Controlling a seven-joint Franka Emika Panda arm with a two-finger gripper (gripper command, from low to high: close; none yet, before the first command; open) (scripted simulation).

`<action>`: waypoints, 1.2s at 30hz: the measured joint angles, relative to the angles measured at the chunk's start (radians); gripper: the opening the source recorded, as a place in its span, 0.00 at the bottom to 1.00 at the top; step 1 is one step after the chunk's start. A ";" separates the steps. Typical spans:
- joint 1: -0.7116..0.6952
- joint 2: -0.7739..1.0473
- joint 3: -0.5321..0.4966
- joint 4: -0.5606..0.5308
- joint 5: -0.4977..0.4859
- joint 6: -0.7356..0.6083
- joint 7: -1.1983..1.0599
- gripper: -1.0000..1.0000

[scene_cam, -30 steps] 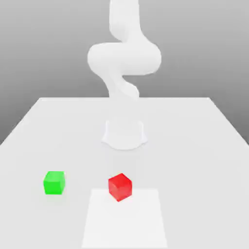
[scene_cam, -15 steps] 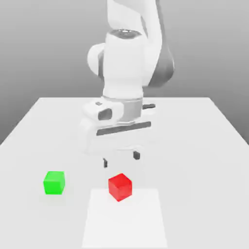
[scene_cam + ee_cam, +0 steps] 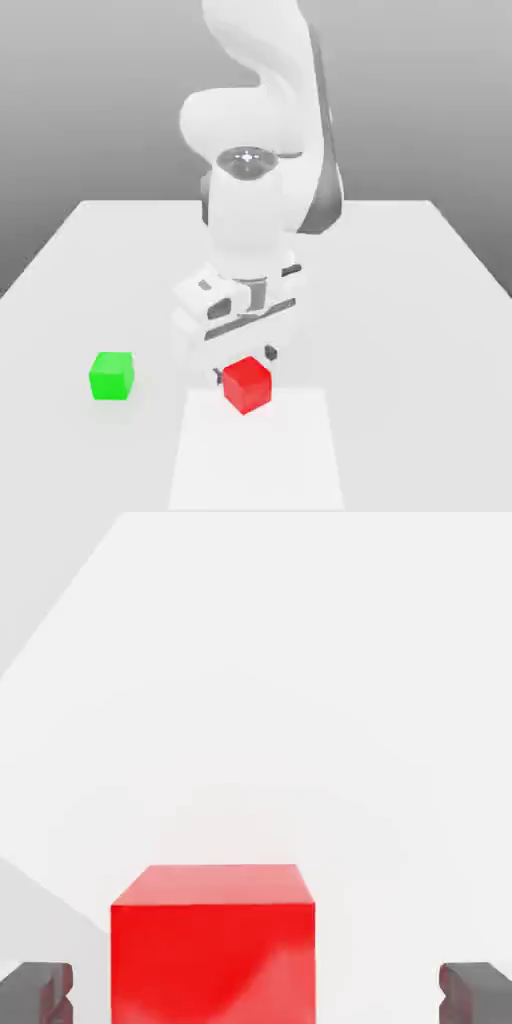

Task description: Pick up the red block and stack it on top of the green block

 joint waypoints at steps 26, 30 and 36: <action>-0.042 -0.006 0.038 0.000 -0.009 -0.006 0.007 0.00; -0.044 -0.062 0.036 -0.008 -0.015 -0.057 0.009 0.00; -0.033 -0.141 0.029 -0.031 0.006 -0.118 -0.013 0.00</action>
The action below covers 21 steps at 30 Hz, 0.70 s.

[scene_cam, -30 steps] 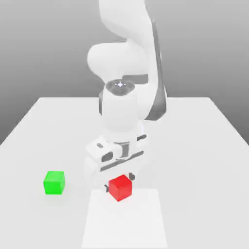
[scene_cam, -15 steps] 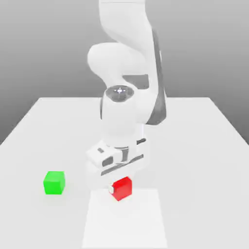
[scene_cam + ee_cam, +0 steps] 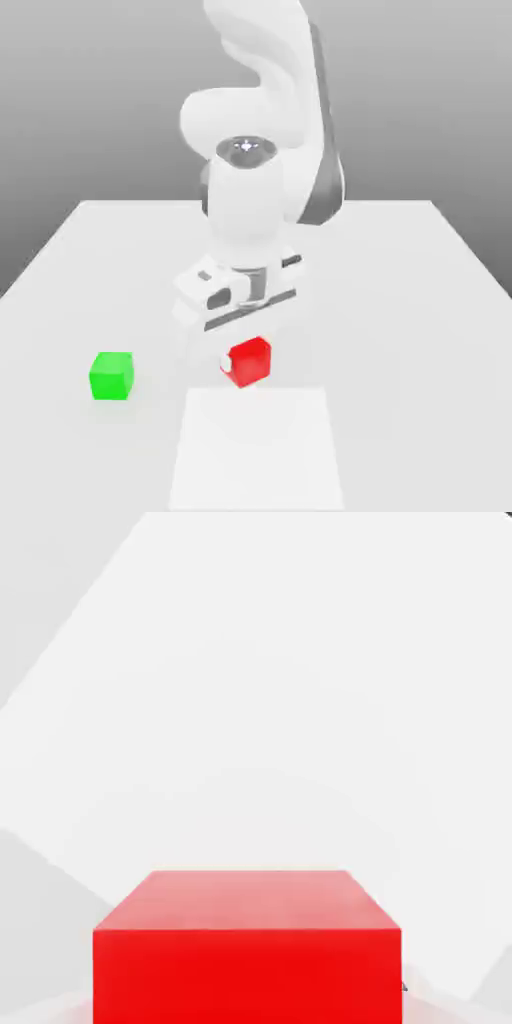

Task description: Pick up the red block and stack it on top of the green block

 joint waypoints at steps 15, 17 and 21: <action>-0.299 -0.100 -0.286 0.084 -0.096 -0.176 -0.228 0.00; -0.310 -0.062 -0.309 0.092 -0.088 -0.147 -0.251 0.00; -0.293 0.067 -0.307 0.099 0.019 -0.031 -0.330 0.00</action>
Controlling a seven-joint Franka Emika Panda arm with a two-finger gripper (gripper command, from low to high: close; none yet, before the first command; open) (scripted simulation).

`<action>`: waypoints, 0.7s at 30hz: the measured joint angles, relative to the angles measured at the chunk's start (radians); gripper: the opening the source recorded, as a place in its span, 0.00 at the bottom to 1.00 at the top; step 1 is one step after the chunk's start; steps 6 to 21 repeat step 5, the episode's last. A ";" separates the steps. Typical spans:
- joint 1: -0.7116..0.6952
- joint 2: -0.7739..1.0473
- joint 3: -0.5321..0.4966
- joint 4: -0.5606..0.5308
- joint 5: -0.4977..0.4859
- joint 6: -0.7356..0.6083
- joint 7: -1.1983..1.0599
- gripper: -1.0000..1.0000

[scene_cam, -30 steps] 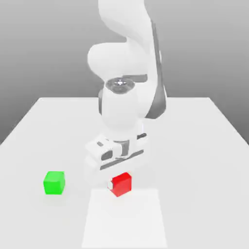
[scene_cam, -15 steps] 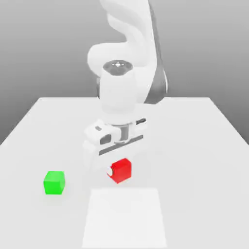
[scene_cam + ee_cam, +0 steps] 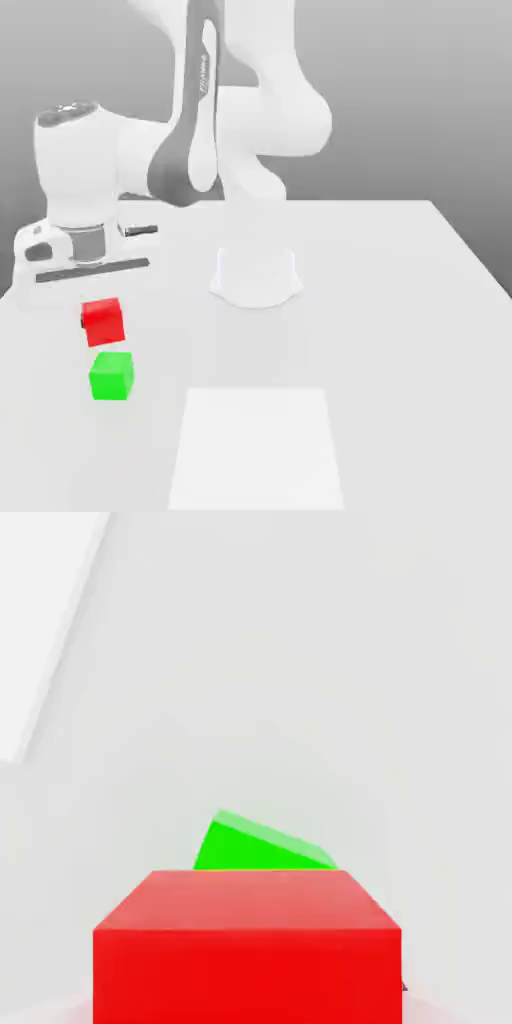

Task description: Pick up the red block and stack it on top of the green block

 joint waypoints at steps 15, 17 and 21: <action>-0.012 0.092 0.050 0.002 0.147 0.082 -0.104 1.00; -0.012 0.092 0.050 0.002 0.147 0.082 -0.104 1.00; -0.012 0.092 0.050 0.002 0.147 0.082 -0.104 1.00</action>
